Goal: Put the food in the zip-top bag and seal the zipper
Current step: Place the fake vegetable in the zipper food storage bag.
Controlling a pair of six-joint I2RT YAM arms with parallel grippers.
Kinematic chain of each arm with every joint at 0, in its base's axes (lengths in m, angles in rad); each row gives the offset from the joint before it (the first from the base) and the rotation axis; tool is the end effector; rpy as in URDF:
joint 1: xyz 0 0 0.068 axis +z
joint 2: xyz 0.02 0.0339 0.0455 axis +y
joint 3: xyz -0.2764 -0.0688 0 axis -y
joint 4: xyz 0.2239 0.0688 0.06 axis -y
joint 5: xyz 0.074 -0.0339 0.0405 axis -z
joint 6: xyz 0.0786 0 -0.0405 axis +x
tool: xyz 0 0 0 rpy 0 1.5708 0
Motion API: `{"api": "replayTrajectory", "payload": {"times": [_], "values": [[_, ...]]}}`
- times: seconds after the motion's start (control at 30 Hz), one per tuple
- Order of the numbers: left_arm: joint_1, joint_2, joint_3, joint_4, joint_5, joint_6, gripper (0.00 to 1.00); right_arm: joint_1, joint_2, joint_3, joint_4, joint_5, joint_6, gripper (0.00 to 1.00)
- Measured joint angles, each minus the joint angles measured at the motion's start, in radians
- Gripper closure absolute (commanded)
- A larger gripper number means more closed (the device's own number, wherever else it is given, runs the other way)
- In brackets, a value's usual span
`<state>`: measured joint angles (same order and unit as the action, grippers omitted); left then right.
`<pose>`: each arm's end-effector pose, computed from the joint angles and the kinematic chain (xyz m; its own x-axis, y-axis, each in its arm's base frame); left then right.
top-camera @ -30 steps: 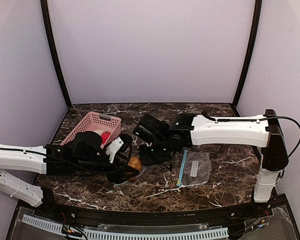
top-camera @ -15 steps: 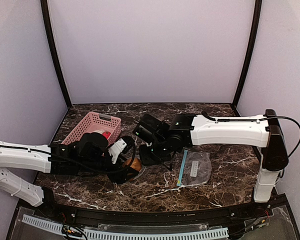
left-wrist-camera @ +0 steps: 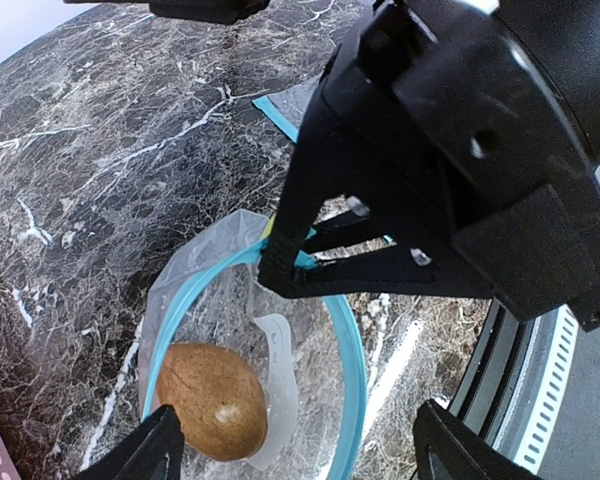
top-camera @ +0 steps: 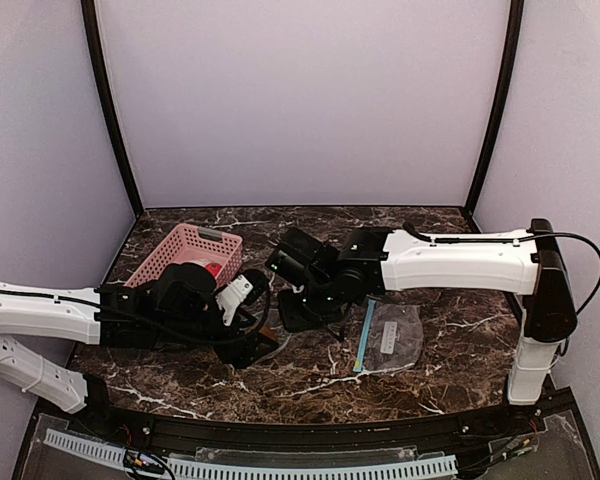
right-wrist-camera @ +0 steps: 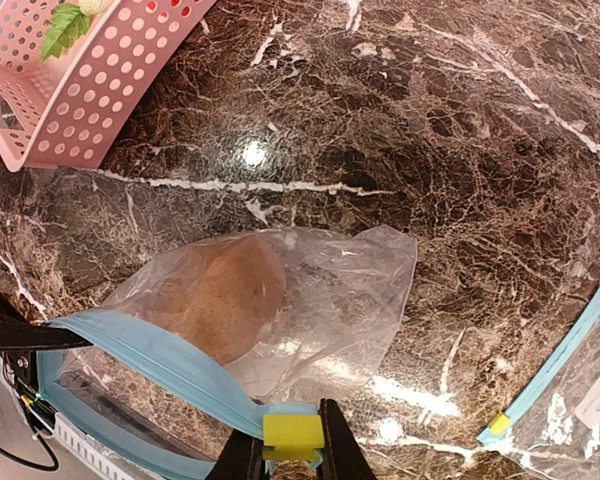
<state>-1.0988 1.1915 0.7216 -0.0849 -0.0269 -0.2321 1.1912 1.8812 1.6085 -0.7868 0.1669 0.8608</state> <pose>0.1265 -0.2432 0.2420 -0.4355 0.3474 -0.8305 0.8013 0.5701 -0.1817 0.1642 0.3763 0.2420 -0.8824 -0.1936 -0.4288 -0.3323 0.9017 0.2766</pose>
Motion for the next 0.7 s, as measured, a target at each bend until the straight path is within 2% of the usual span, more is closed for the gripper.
{"api": "replayTrajectory", "payload": {"times": [0.33, 0.53, 0.7], "values": [[0.0, -0.128, 0.064, -0.06, 0.01, -0.106, 0.17, 0.0, 0.0, 0.0, 0.0, -0.006, 0.0, 1.0], [0.025, -0.152, 0.143, -0.196, 0.002, -0.175, 0.17, 0.0, 0.0, 0.0, 0.0, -0.007, -0.006, 1.0], [0.103, -0.156, 0.143, -0.322, -0.001, -0.205, 0.16, 0.0, 0.0, 0.0, 0.0, -0.01, -0.011, 1.0]]}}
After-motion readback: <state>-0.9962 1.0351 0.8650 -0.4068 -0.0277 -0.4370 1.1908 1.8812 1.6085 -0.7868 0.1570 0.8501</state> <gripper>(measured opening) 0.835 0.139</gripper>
